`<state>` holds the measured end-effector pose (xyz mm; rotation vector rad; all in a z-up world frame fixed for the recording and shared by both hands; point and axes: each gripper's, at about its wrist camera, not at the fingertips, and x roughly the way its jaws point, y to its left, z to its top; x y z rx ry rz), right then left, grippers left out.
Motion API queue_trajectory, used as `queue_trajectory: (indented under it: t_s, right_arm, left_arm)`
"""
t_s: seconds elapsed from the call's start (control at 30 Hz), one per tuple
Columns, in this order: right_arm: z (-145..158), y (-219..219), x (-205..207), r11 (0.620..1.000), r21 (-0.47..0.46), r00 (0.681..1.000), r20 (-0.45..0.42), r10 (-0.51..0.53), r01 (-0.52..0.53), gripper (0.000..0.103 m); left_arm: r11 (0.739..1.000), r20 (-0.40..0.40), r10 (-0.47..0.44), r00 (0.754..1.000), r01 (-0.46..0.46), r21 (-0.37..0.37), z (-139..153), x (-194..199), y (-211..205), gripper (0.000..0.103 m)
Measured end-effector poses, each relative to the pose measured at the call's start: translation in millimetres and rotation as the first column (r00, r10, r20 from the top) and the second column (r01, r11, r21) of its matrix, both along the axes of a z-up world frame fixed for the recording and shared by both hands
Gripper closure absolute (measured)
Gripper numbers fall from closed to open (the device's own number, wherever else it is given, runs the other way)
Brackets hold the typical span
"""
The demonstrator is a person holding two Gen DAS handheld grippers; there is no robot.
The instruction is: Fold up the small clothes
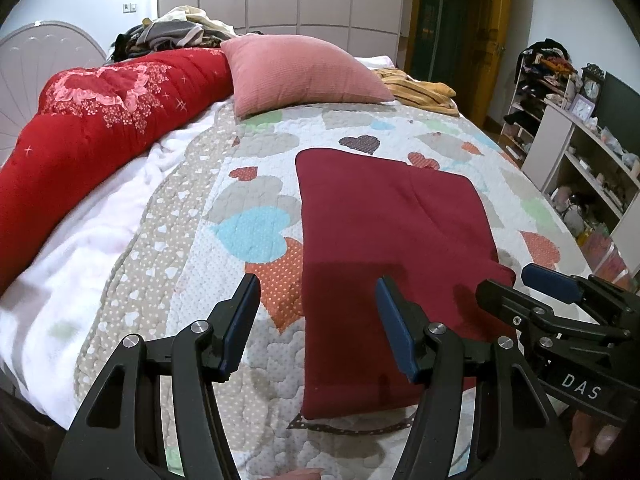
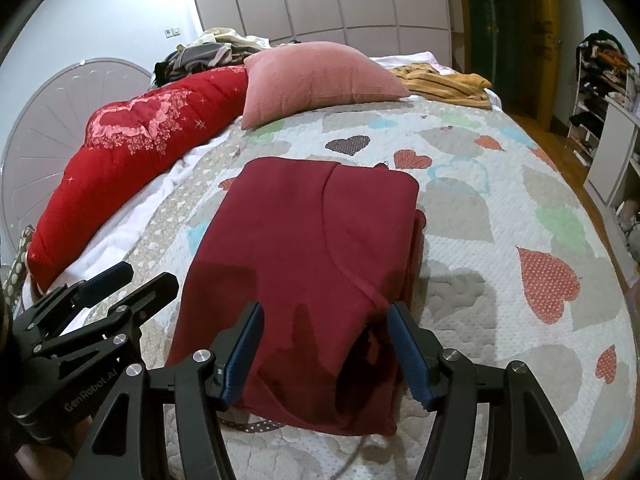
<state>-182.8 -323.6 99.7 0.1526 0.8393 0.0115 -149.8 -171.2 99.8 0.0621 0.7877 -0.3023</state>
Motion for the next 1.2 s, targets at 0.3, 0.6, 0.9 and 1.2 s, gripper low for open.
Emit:
queue_trajectory:
  t_s: [0.3,0.6,0.9,1.2]
  right_arm:
    - [-3.5,0.5,1.4,1.000,0.011,1.000,-0.010,-0.001,0.001,0.041]
    - [-5.8,1.7,3.6,1.000,0.012,1.000,-0.012,0.004,-0.004,0.041]
    - [-6.9,2.3,4.7,1.000,0.011,1.000,-0.016,0.004,-0.004,0.040]
    - [-8.5,3.1,5.1,1.000,0.013,1.000,-0.017,0.002,-0.001,0.038]
  left_arm:
    - [1.000,-0.007,-0.002,1.000,0.002,0.003,-3.7,1.1,-0.3,0.043]
    - [1.000,-0.014,-0.001,1.000,0.001,0.003,-7.6,2.5,-0.5,0.043]
    - [1.000,-0.015,-0.002,1.000,0.002,0.003,-8.2,2.8,-0.4,0.043]
    - [1.000,-0.016,-0.003,1.000,0.003,0.003,-9.9,3.5,-0.4,0.043]
